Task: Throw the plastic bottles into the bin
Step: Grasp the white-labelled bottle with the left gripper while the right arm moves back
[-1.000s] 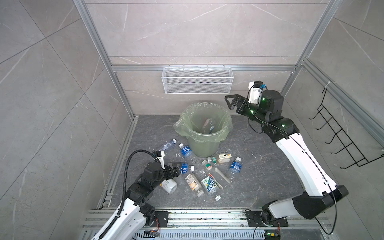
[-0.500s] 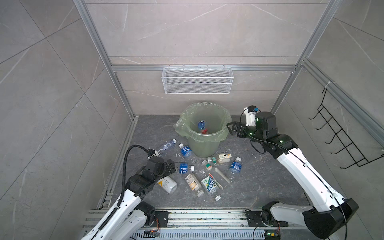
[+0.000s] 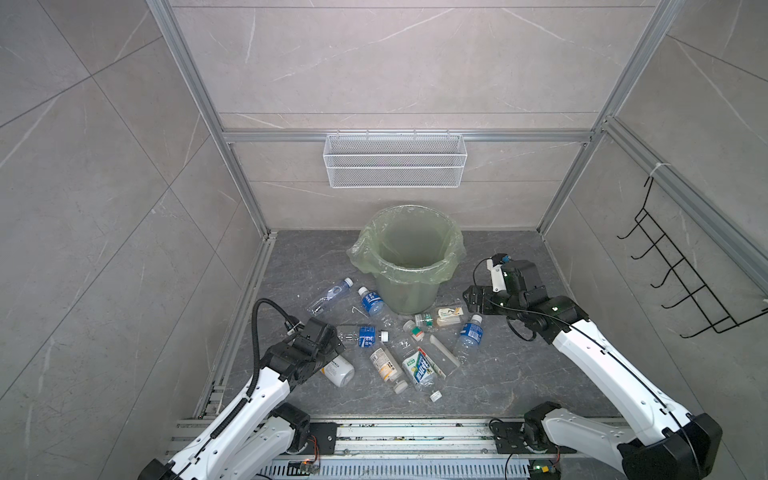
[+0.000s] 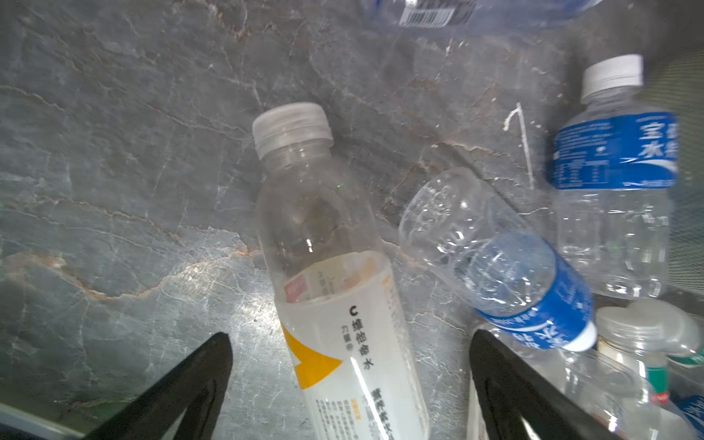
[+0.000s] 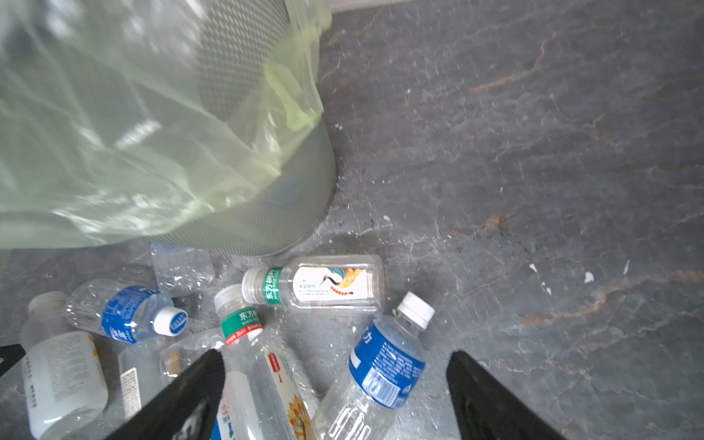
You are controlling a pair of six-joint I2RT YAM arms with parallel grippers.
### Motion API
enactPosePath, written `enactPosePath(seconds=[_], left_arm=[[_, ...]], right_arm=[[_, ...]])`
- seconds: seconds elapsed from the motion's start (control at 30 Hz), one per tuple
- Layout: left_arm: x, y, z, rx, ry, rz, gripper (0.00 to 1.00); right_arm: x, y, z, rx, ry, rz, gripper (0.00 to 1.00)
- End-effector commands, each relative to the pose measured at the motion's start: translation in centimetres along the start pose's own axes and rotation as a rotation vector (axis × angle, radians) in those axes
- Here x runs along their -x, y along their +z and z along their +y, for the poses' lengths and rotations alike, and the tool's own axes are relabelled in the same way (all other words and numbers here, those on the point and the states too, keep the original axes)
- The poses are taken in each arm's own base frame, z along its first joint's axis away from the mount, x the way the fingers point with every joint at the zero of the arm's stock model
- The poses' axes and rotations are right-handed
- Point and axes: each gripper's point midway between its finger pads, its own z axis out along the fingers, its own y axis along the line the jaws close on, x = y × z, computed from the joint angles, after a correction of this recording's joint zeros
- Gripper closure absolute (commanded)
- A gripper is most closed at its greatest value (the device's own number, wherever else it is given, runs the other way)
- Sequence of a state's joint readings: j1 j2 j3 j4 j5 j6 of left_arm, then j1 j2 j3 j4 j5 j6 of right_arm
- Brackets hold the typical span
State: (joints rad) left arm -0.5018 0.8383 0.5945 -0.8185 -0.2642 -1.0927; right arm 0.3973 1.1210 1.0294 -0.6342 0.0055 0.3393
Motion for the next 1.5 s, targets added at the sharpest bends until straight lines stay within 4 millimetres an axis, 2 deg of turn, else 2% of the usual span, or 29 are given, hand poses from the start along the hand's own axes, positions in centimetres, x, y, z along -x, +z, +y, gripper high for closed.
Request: enactPosePath(seconds=[0.0, 0.2, 0.47, 0.67, 0.83, 1.0, 1.13, 1.27, 1.33, 1.47], left_arm=[[-0.8, 1.1, 0.0, 0.002, -0.039, 0.026, 0.01], [-1.7, 2.9, -0.2, -0.021, -0.054, 0.045, 0.02], [-2.2, 4.3, 0.3, -0.004, -0.053, 0.047, 0.08], [-2.1, 4.8, 0.7, 0.016, -0.020, 0.030, 0.16], [-2.1, 4.9, 1.0, 0.012, 0.009, 0.015, 0.29], [-2.1, 5.1, 1.2, -0.008, 0.050, 0.000, 0.30], [-1.7, 4.6, 0.2, -0.081, 0.119, -0.033, 0.35], [-0.7, 3.4, -1.2, -0.214, 0.175, -0.123, 0.36], [-0.3, 2.6, -1.9, -0.291, 0.182, -0.172, 0.36], [0.4, -0.1, -4.5, -0.525, 0.250, -0.288, 0.39]], right_arm=[[-0.9, -0.1, -0.4, -0.014, -0.002, 0.012, 0.07], [-1.9, 0.2, -0.8, -0.024, 0.001, 0.031, 0.08], [-3.0, 0.6, -1.1, -0.030, 0.014, 0.053, 0.08], [-3.2, 0.8, -1.1, -0.029, 0.016, 0.059, 0.10], [-3.4, 0.9, -1.2, -0.030, 0.018, 0.064, 0.13], [-3.5, 0.9, -1.3, -0.033, 0.011, 0.061, 0.13], [-3.6, 0.8, -1.3, -0.025, 0.011, 0.049, 0.14], [-3.8, 0.9, -1.4, -0.029, 0.009, 0.045, 0.13], [-3.9, 0.9, -1.5, -0.032, 0.007, 0.046, 0.13], [-4.0, 0.9, -1.7, -0.037, 0.006, 0.043, 0.13]])
